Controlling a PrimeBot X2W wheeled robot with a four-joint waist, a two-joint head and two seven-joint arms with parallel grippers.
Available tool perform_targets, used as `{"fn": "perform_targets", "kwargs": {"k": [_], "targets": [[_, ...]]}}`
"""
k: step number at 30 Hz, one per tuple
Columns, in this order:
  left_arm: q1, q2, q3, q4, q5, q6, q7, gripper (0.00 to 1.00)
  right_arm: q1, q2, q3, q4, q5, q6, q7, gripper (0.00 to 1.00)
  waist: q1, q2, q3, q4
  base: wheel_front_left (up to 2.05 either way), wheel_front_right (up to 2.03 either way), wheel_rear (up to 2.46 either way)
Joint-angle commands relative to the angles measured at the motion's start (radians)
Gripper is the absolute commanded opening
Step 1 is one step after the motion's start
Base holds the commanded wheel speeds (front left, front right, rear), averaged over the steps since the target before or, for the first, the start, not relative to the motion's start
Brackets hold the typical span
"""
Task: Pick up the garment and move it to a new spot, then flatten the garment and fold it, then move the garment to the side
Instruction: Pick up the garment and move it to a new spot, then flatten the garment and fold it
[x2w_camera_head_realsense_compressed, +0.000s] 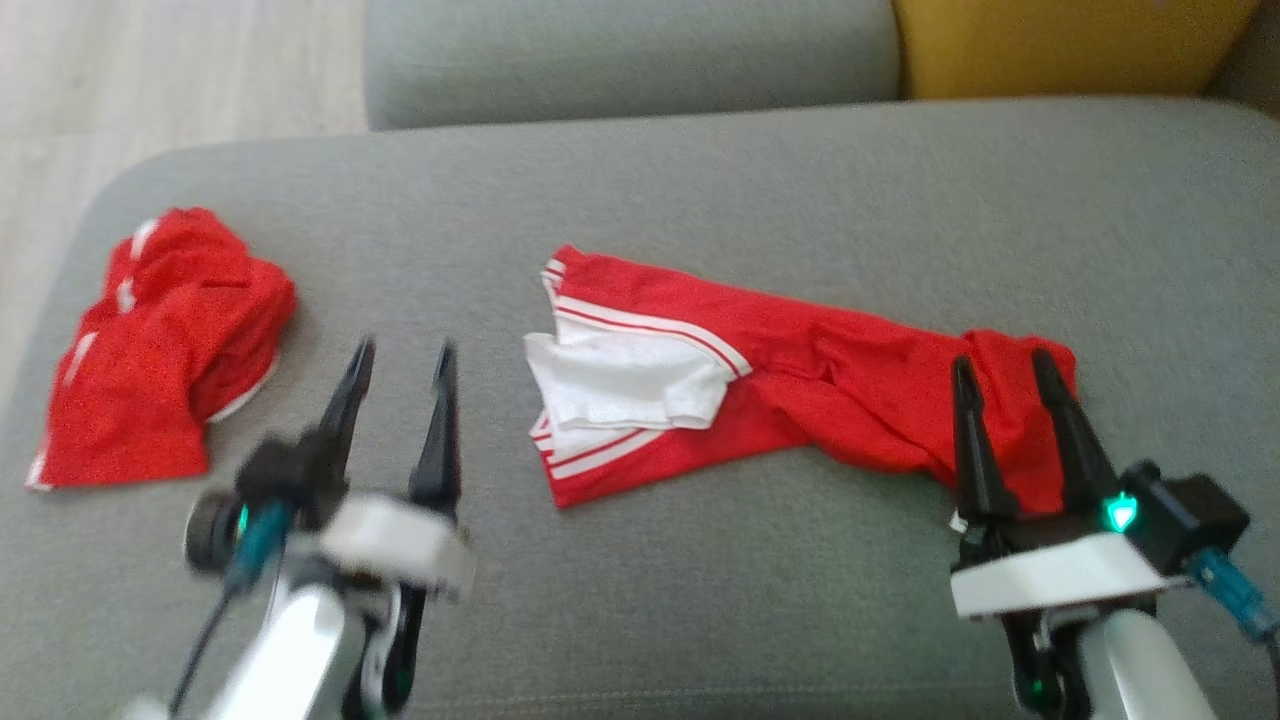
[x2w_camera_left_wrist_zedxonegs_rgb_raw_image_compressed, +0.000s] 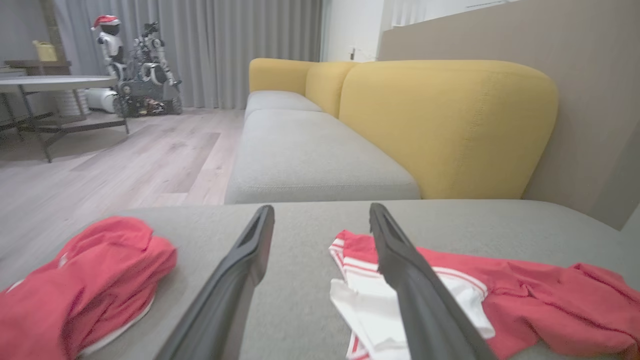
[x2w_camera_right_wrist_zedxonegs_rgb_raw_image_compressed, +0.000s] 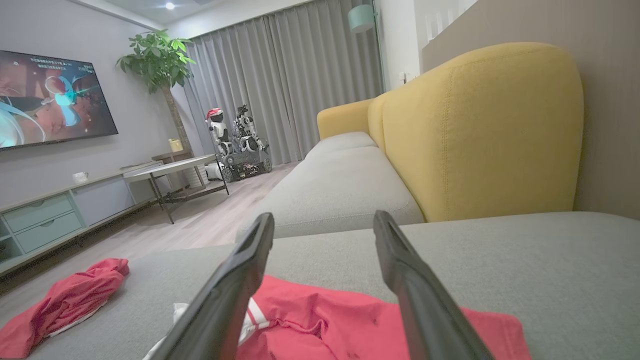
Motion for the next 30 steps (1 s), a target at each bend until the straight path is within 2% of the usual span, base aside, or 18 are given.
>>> {"fn": "perform_targets", "kwargs": {"k": [1, 8, 16, 24, 30], "targets": [[0.021, -0.002, 0.071, -0.079, 0.043, 0.006, -0.006, 1.0, 0.0, -0.005, 0.02, -0.03, -0.005, -0.001, 0.003, 1.0, 0.0, 0.0, -0.03, 0.032, 0.0, 0.0, 0.0], [0.159, -0.12, 0.172, -0.151, 0.117, -0.027, -0.006, 1.0, 0.021, -0.005, 0.023, -0.027, -0.025, -0.001, 0.017, 1.0, 0.0, 0.0, -0.041, 0.059, 0.0, 0.0, 0.0], [0.162, -0.165, 0.191, -0.142, 0.187, -0.103, -0.006, 1.0, -0.022, -0.005, 0.083, -0.023, -0.034, -0.001, 0.069, 1.0, 0.0, 0.0, -0.009, 0.099, 0.0, 0.0, 0.0], [0.139, -0.191, 0.202, -0.118, 0.207, -0.146, -0.006, 1.0, -0.136, -0.005, 0.211, 0.132, -0.074, -0.001, 0.143, 1.0, 0.0, 0.0, 0.062, 0.153, 0.0, 0.0, 0.0], [0.12, -0.195, 0.18, -0.105, 0.192, -0.153, -0.006, 1.0, -0.225, -0.015, 0.227, 0.302, -0.07, -0.001, 0.177, 1.0, 0.0, 0.0, 0.092, 0.195, 0.0, 0.0, 0.0]]}}
